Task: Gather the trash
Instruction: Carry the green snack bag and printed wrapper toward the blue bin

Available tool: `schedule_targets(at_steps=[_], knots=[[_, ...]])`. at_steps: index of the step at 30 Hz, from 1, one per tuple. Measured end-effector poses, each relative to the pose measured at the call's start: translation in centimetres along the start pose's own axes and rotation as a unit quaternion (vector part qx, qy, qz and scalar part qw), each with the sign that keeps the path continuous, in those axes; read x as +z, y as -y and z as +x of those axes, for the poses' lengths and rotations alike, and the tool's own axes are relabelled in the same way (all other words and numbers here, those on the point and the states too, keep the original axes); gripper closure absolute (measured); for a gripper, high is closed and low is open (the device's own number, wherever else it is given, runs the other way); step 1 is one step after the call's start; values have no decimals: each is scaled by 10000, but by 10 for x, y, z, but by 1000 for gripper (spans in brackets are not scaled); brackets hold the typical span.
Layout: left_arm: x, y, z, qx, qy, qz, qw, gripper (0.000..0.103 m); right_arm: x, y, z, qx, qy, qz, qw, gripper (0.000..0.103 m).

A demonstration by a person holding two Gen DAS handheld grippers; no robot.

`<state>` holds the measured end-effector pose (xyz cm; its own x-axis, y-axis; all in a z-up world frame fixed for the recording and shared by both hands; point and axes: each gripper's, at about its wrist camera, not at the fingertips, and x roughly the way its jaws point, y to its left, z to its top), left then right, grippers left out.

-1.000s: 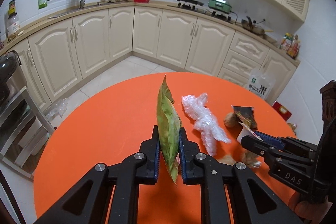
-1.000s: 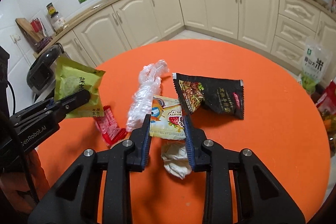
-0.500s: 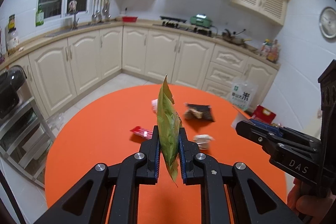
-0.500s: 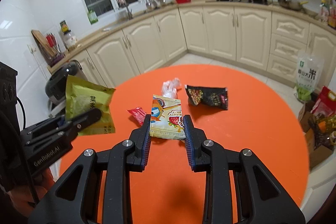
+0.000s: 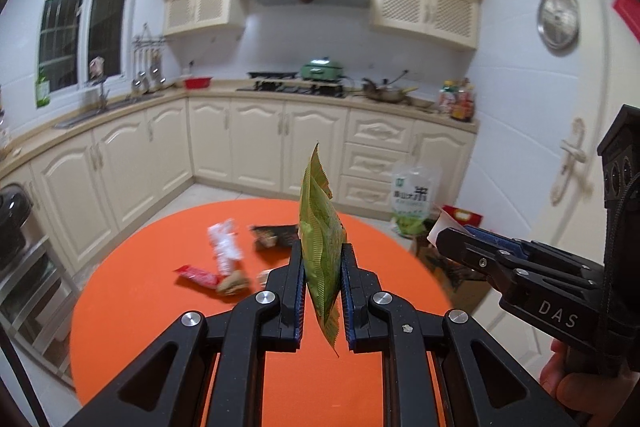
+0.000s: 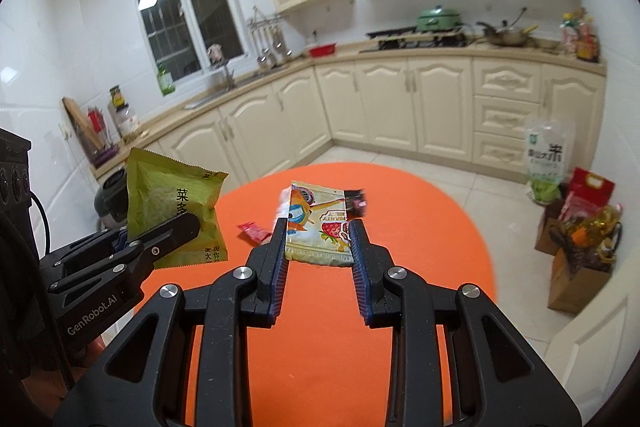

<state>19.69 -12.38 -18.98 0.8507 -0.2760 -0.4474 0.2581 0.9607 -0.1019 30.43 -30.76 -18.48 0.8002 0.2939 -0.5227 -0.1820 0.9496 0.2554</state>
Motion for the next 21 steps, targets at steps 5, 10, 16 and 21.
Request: schedule_targets(at_steps=[5,10,16,21], knots=[[-8,36,-8,-359,18,263,9990,92,-5,38,-44,-354,242,249,9988,76],[-12,67,2,-798,-81,521,9954,92,-16,88,-78,-820,331,592,9943,76],[-21,110,30,-1335,-382,834,9868,92,-36,156,-109,-1531,231,1035,9825,76],[-38,143,53,-1688,-751,1056,9771,92,-59,216,-119,-1949,-19,1415,9706,76]])
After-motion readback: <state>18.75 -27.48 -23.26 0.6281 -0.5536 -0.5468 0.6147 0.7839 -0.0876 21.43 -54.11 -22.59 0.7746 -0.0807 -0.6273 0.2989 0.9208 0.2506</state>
